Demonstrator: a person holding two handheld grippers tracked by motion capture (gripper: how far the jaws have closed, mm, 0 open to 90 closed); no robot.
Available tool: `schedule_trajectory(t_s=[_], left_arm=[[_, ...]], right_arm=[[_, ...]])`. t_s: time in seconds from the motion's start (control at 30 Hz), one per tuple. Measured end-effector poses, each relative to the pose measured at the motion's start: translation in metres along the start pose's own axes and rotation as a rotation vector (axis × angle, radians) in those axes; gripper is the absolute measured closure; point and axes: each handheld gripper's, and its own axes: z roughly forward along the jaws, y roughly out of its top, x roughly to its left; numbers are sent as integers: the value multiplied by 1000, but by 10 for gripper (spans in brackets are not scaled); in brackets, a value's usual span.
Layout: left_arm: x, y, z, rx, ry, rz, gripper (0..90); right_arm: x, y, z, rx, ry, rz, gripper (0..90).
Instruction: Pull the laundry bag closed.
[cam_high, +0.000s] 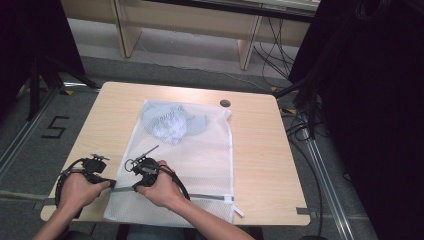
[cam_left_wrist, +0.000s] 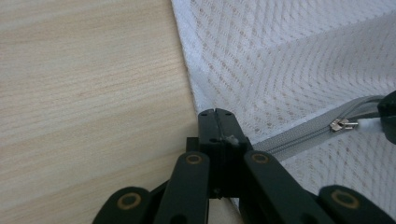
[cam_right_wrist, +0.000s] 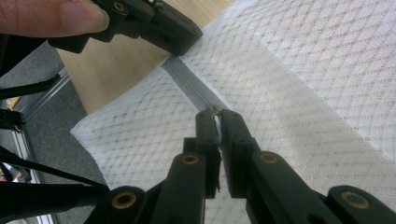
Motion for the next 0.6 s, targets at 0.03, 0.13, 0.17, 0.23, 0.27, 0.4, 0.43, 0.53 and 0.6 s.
schedule_trajectory(t_s=[0.03, 0.13, 0.17, 0.23, 0.27, 0.4, 0.43, 0.53, 0.6], left_arm=[[0, 0, 0, 0, 1, 0, 900], [-1, 0, 0, 0, 3, 3, 900], [0, 0, 0, -2, 3, 3, 900], [0, -1, 1, -16, 1, 1, 900], [0, 0, 0, 0, 2, 4, 900], [0, 0, 0, 6, 8, 15, 900], [-1, 0, 0, -1, 9, 7, 900], [0, 0, 0, 8, 7, 16, 900], [0, 0, 0, 7, 6, 15, 900]], right_arm=[[0, 0, 0, 1, 4, 1, 871], [1, 0, 0, 3, 2, 13, 871], [0, 0, 0, 3, 2, 13, 871], [0, 0, 0, 3, 1, 13, 871], [0, 0, 0, 4, 7, 5, 871], [0, 0, 1, 10, 3, 3, 871], [0, 0, 1, 8, 6, -1, 871], [0, 1, 1, 2, 12, 3, 871], [0, 1, 1, 17, 7, 17, 871]])
